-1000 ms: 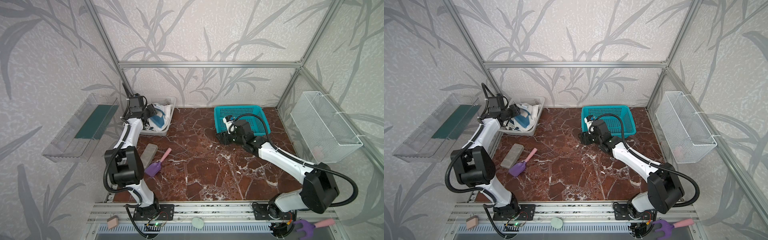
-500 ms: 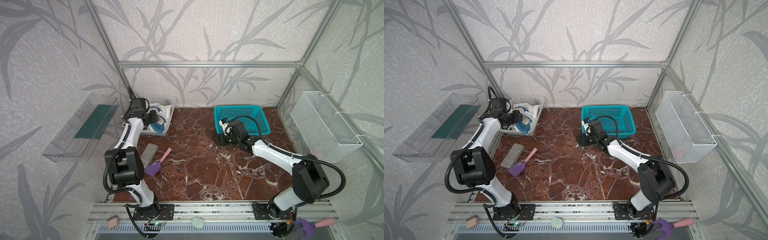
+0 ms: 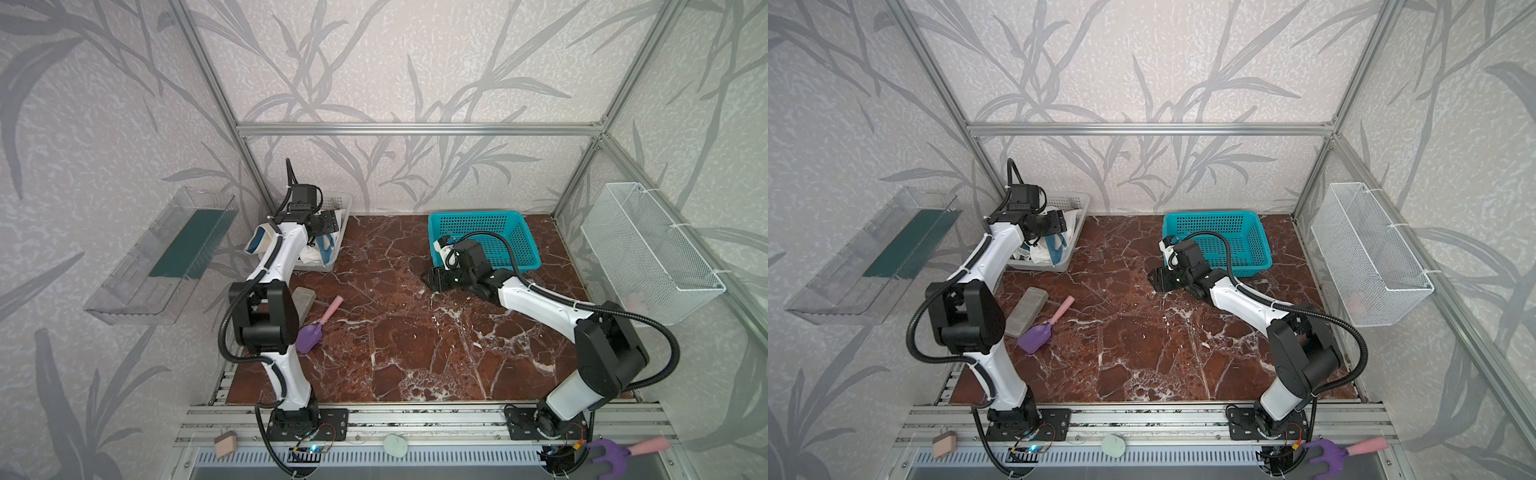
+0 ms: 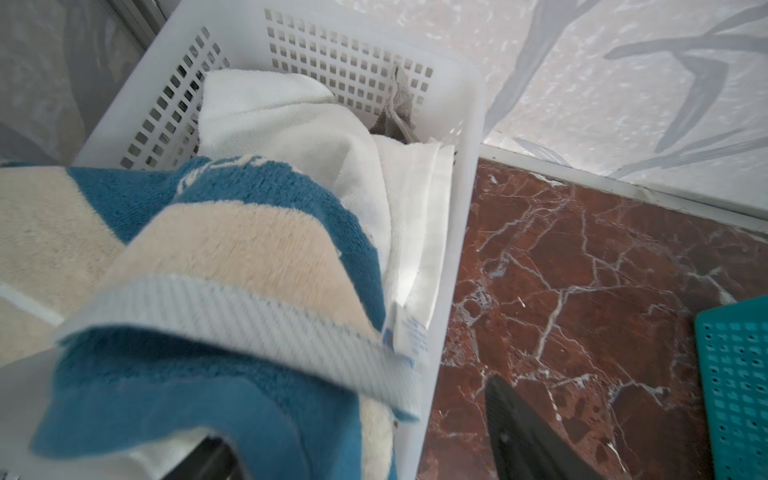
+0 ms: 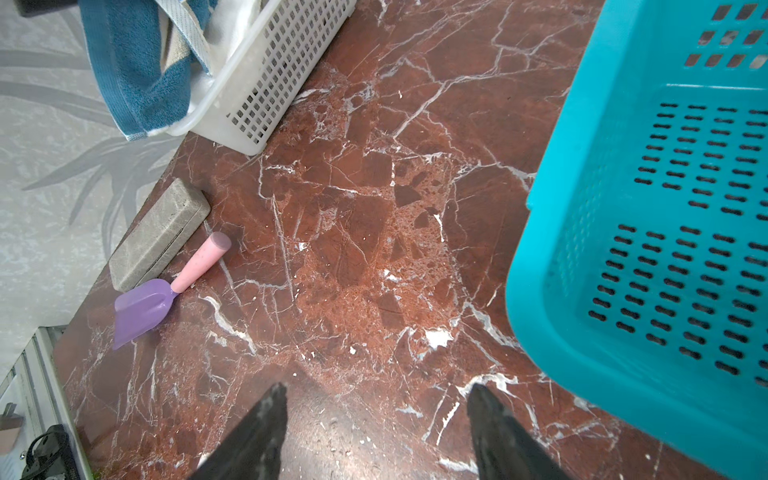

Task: Fold and stack the towels
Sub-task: 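Grasp the blue-and-cream towel in the white basket with left gripper while right arm advances, then lift the blue-and-cream towel with the left gripper and lay it on the table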

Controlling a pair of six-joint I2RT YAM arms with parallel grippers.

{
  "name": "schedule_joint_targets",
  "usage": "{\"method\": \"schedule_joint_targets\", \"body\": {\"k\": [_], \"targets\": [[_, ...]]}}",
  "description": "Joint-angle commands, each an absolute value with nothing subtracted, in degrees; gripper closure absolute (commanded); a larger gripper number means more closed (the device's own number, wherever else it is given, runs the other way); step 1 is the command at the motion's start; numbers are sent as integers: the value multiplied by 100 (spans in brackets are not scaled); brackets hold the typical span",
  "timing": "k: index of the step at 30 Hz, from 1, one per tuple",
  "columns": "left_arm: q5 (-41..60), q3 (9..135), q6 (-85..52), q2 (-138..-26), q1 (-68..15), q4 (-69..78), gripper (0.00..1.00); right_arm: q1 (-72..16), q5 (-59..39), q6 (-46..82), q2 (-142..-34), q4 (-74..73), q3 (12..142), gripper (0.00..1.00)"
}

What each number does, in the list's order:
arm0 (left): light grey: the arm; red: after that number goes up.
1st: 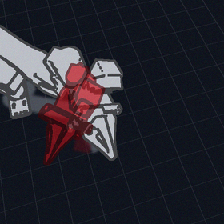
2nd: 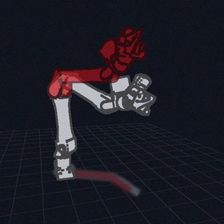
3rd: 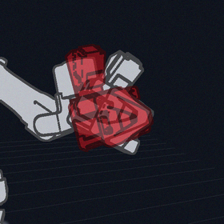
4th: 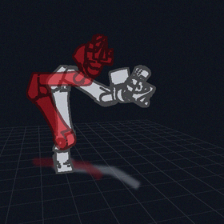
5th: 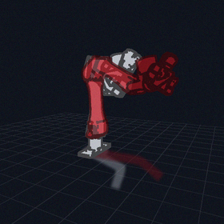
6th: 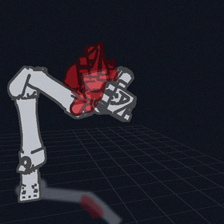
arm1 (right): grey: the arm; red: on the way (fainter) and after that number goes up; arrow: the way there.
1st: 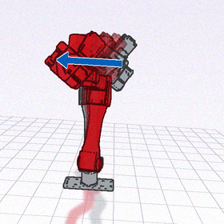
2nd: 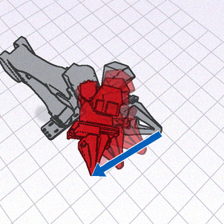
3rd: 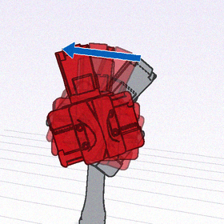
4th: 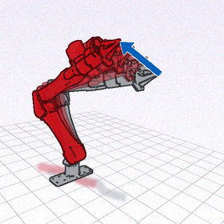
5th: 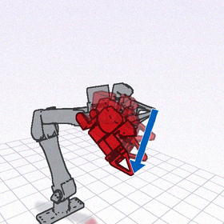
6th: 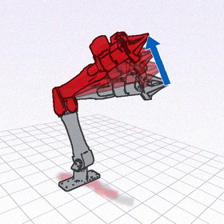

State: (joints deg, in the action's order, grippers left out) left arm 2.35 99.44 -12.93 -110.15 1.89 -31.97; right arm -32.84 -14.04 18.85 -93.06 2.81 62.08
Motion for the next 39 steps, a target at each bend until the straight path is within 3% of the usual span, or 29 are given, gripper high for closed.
{"method": "schedule_joint_targets", "body": {"k": [1,3,6,9,13,16,23,30,33,39], "targets": [[182,10306,-1436,-11492,215,-3203,27,-3280,-1453,1829,-9298,270,6292,31],[310,10415,-1533,-11546,211,-3184,45,-3287,-1459,1816,-9282,329,6317,31],[420,10312,-1586,-11304,204,-2998,80,-3285,-1471,1776,-9241,409,6368,31],[458,10219,-1544,-10924,211,-2920,100,-3281,-1498,1758,-9154,475,6406,31],[583,10415,-1501,-10371,205,-3248,100,-3281,-1571,1765,-8978,572,6451,31],[1231,10622,-1559,-9852,186,-3362,100,-3281,-1615,1784,-8772,620,6443,31],[1785,10686,-1235,-8422,-26,-2703,100,-3278,-1517,2077,-8164,446,6092,31],[2396,10790,-1532,-7715,-132,-2406,100,-3287,-1394,2383,-7635,411,5618,31],[2758,10811,-1759,-7465,-488,-2241,100,-3279,-1364,2465,-7361,542,5453,31],[2958,10120,-2097,-6982,-2185,-1604,100,-3286,-1415,2799,-6868,493,4611,32]]}}
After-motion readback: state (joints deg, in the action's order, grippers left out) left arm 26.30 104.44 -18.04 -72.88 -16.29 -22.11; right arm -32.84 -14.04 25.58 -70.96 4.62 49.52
